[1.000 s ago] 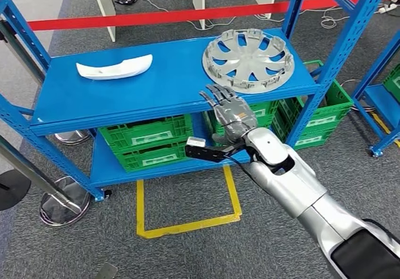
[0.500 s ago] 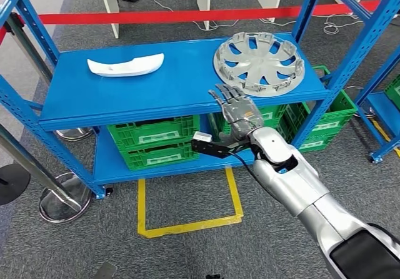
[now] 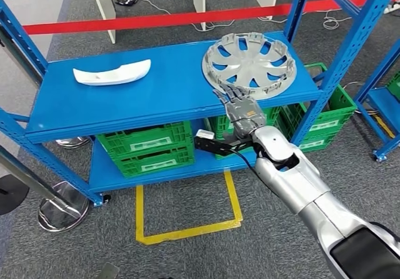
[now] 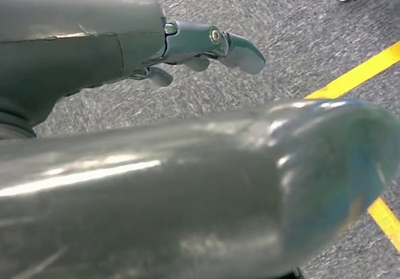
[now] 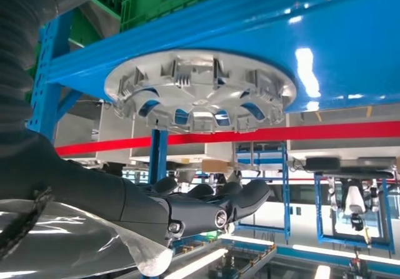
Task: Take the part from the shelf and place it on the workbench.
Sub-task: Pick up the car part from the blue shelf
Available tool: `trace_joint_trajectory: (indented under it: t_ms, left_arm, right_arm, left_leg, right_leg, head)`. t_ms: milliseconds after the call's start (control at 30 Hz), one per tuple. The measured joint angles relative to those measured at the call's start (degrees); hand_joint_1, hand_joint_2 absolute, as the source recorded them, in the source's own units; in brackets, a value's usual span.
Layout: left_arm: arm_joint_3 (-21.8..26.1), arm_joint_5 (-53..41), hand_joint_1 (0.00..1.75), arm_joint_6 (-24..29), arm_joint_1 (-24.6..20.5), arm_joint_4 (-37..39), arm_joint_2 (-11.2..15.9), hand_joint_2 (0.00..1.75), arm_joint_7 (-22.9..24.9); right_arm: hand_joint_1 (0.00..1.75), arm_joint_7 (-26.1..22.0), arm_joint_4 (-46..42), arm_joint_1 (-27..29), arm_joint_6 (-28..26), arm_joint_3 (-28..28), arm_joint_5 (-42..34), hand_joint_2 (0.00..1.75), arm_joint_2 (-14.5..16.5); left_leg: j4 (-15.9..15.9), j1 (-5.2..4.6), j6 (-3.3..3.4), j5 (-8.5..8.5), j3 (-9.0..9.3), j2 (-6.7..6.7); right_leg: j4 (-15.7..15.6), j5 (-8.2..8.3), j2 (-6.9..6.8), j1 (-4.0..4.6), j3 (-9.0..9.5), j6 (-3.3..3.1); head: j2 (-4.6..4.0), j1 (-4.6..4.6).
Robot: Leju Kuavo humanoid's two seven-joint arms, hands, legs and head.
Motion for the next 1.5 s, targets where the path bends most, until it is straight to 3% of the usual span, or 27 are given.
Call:
trace_joint_trajectory:
  t_ms: [67,100,167,267,333,400,433,467,500,567,633,700,767,833,900,933,967,1000,1067,1133,1233,1300,1400,1433,1467,1500]
  left_arm:
    - [-0.01,0.01,0.00,0.00,0.00,0.01,0.09,0.00,0.00]
    - [-0.01,0.01,0.00,0.00,-0.02,0.00,0.14,0.00,0.00]
    - [-0.03,0.02,0.00,0.00,-0.07,0.00,0.20,0.00,-0.01]
    - [-0.03,0.06,0.00,0.05,-0.02,-0.01,0.20,0.00,-0.02]
    - [-0.03,0.11,0.00,0.13,-0.07,-0.01,0.21,0.00,-0.02]
    - [-0.03,0.15,0.00,0.15,-0.10,0.00,0.16,0.00,-0.02]
    - [-0.03,0.16,0.00,0.12,-0.02,0.00,0.10,0.00,-0.01]
    - [-0.03,0.17,0.00,0.08,0.08,0.00,0.05,0.00,-0.01]
    - [-0.03,0.19,0.00,0.02,0.16,0.00,-0.01,0.00,0.00]
    - [-0.03,0.25,0.00,-0.08,0.17,-0.01,-0.07,0.00,0.01]
    - [-0.03,0.31,0.00,-0.11,0.03,0.00,-0.07,0.00,0.05]
    - [-0.04,0.32,0.00,-0.09,-0.07,0.00,-0.06,0.00,0.09]
    - [-0.04,0.33,0.00,0.00,-0.08,-0.01,-0.03,0.00,0.13]
    - [-0.04,0.34,0.00,0.07,-0.19,-0.01,-0.04,0.00,0.20]
    - [-0.05,0.42,0.00,0.09,-0.20,-0.01,-0.13,0.00,0.41]
    - [-0.05,0.50,0.00,0.13,-0.14,-0.01,-0.16,0.00,0.56]
    - [-0.05,0.58,0.00,0.16,-0.07,-0.01,-0.17,0.00,0.68]
    - [-0.04,0.67,0.00,0.20,-0.02,-0.01,-0.18,0.00,0.77]
    - [-0.04,0.73,0.00,0.24,0.00,-0.01,-0.13,0.00,0.79]
    - [-0.06,0.75,0.00,0.25,-0.06,-0.01,-0.09,0.00,0.78]
    - [-0.09,0.76,0.00,0.27,0.03,-0.01,-0.14,0.00,0.79]
    - [-0.09,0.79,0.00,0.30,0.01,-0.01,-0.14,0.00,0.78]
    - [-0.09,0.92,0.00,0.30,-0.17,-0.01,-0.16,0.00,0.79]
    - [-0.09,0.96,0.00,0.28,-0.16,-0.01,-0.20,0.00,0.80]
    - [-0.09,1.01,0.00,0.26,-0.12,-0.01,-0.24,0.00,0.81]
    - [-0.09,1.08,0.00,0.25,-0.08,-0.01,-0.28,0.00,0.84]
  right_arm:
    - [0.00,0.00,0.05,-0.09,-0.01,-0.01,0.00,1.75,0.09]
    - [0.00,0.00,0.08,-0.17,-0.01,0.01,0.00,1.75,0.14]
    - [0.00,0.00,0.15,-0.25,-0.01,0.02,0.00,1.75,0.19]
    - [0.00,0.02,0.20,-0.38,0.01,-0.18,0.01,1.75,0.21]
    - [0.00,0.02,0.30,-0.65,0.04,-0.35,0.02,1.75,0.23]
    - [0.00,0.02,0.48,-0.52,0.11,-0.37,0.02,1.75,0.25]
    - [0.00,0.02,0.61,-0.32,0.14,-0.37,0.02,1.75,0.26]
    - [0.00,0.02,0.73,-0.17,0.16,-0.38,0.02,1.75,0.25]
    - [0.00,0.03,0.84,-0.09,0.18,-0.41,0.02,1.75,0.25]
    - [0.00,0.04,1.02,-0.11,0.20,-0.44,0.02,1.75,0.26]
    - [0.00,0.03,1.19,-0.14,0.30,-0.40,0.02,1.75,0.35]
    - [0.00,0.03,1.34,-0.07,0.39,-0.38,0.04,1.75,0.50]
    - [0.00,0.05,1.47,-0.10,0.49,-0.40,0.08,1.75,0.65]
    - [0.00,0.03,1.73,-0.29,0.87,-0.30,0.09,1.75,0.96]
    - [0.00,0.05,2.16,-0.36,1.48,-0.08,0.05,1.75,1.31]
    - [0.00,0.14,2.42,-0.36,1.84,0.02,0.03,1.75,1.43]
    - [0.00,0.26,2.66,-0.39,2.13,0.08,0.00,1.75,1.51]
    - [0.00,0.39,2.89,-0.47,2.39,0.11,-0.02,1.75,1.58]
    - [0.00,0.52,3.26,-0.78,2.63,0.13,-0.03,1.75,1.79]
    - [0.00,0.56,3.55,-1.25,2.75,0.18,-0.07,1.75,1.97]
    - [0.00,0.61,3.78,-1.56,2.88,0.26,-0.11,1.75,2.09]
    - [0.00,0.77,3.84,-1.86,3.11,0.23,-0.10,1.75,2.11]
    - [0.00,1.79,4.37,-2.36,4.48,0.33,-0.10,1.75,2.11]
    - [0.00,2.21,4.72,-2.39,4.95,0.44,-0.13,1.75,2.12]
    - [0.00,2.61,5.12,-2.40,5.31,0.52,-0.15,1.75,2.13]
    - [0.00,3.01,5.53,-2.47,5.59,0.59,-0.18,1.75,2.13]
  left_leg:
    - [-7.41,-0.36,1.12,4.54,2.87,0.01]
    - [-10.07,-0.56,1.67,5.46,4.03,0.04]
    - [-12.10,-0.81,2.36,4.87,5.00,0.08]
    - [-13.69,-0.44,2.79,4.23,6.25,-0.03]
    - [-14.11,-0.20,3.00,3.91,7.06,-0.08]
    - [-14.11,-0.17,3.08,3.32,7.60,-0.09]
    - [-14.10,-0.15,3.02,2.95,8.03,-0.12]
    - [-14.09,-0.13,2.92,2.52,8.56,-0.16]
    - [-14.08,-0.09,2.77,2.03,9.22,-0.19]
    - [-14.03,-0.07,2.24,0.95,10.52,-0.21]
    - [-13.97,-0.15,1.60,0.23,10.92,-0.14]
    - [-13.91,-0.22,1.14,0.05,10.90,-0.09]
    - [-11.86,-0.22,0.69,0.20,10.19,-0.06]
    - [-5.64,-0.08,0.08,-0.82,6.86,-0.01]
    - [1.35,0.04,-0.34,-3.89,2.31,0.01]
    - [3.13,0.06,-0.37,-4.94,0.72,0.01]
    - [3.04,0.05,-0.26,-4.64,-0.02,0.01]
    - [0.98,0.01,-0.03,-2.79,0.19,0.01]
    - [-6.65,-0.27,0.90,3.21,2.44,0.00]
    - [-12.28,-0.64,1.72,6.03,4.10,0.06]
    - [-13.61,-0.71,2.00,6.28,4.55,0.07]
    - [-14.27,-0.39,2.26,6.45,5.10,0.08]
    - [-14.55,-0.25,2.65,6.33,5.41,0.10]
    - [-14.54,-0.24,2.72,6.25,5.44,0.10]
    - [-14.52,-0.24,2.73,6.17,5.48,0.06]
    - [-14.48,-0.22,2.69,6.08,5.56,-0.01]
  right_leg:
    - [-0.11,-0.89,0.01,0.23,1.18,0.24]
    - [-0.21,-1.22,0.00,0.28,1.53,0.47]
    - [-0.16,-1.23,-0.05,0.34,1.70,1.11]
    - [1.66,-1.51,-0.15,0.25,0.72,1.91]
    - [6.93,-3.54,-0.15,0.14,-2.52,2.33]
    - [13.95,-5.86,-0.16,0.02,-7.39,2.83]
    - [15.73,-6.01,-0.16,-0.07,-9.20,3.02]
    - [15.41,-4.97,-0.17,-0.16,-10.00,3.16]
    - [12.94,-2.73,-0.20,-0.26,-9.71,3.23]
    - [5.30,2.62,-0.31,-0.34,-7.56,3.29]
    - [0.77,4.63,-0.32,-0.14,-5.90,2.57]
    - [0.33,4.24,-0.25,0.00,-5.39,1.50]
    - [0.20,4.18,-0.23,-0.24,-4.75,0.94]
    - [-0.05,3.72,-0.23,-0.45,-3.81,0.49]
    - [-0.07,3.06,-0.22,-0.41,-3.07,0.18]
    - [-0.06,2.73,-0.19,-0.35,-2.68,0.12]
    - [-0.05,2.41,-0.15,-0.26,-2.26,0.07]
    - [-0.05,2.09,-0.11,-0.16,-1.78,0.04]
    - [-0.11,1.47,-0.06,0.03,-0.85,0.04]
    - [-0.19,1.07,-0.01,0.18,-0.57,0.30]
    - [-0.29,0.56,-0.04,0.21,-0.76,1.18]
    - [1.42,-0.82,-0.07,0.21,-1.56,1.80]
    - [12.02,-5.51,-0.08,0.05,-7.04,2.59]
    - [15.23,-6.30,-0.09,-0.03,-8.94,2.80]
    - [16.45,-5.94,-0.11,-0.12,-9.94,2.95]
    - [15.29,-4.43,-0.13,-0.22,-9.78,3.02]
  head:
    - [0.00,0.05]
    - [0.00,0.09]
    - [0.00,0.20]
    - [0.00,0.42]
    - [0.00,0.64]
    - [0.00,0.72]
    - [0.00,0.72]
    - [0.00,0.73]
    - [0.00,0.73]
    - [0.00,0.73]
    - [0.00,0.72]
    - [0.00,0.73]
    - [0.00,0.68]
    - [0.00,0.56]
    - [0.00,0.51]
    - [0.00,0.52]
    - [0.00,0.51]
    - [0.00,0.51]
    - [0.00,0.56]
    - [0.00,0.63]
    - [0.00,0.69]
    - [0.00,0.84]
    - [0.00,1.11]
    - [0.00,1.12]
    - [0.00,1.13]
    - [0.00,1.15]
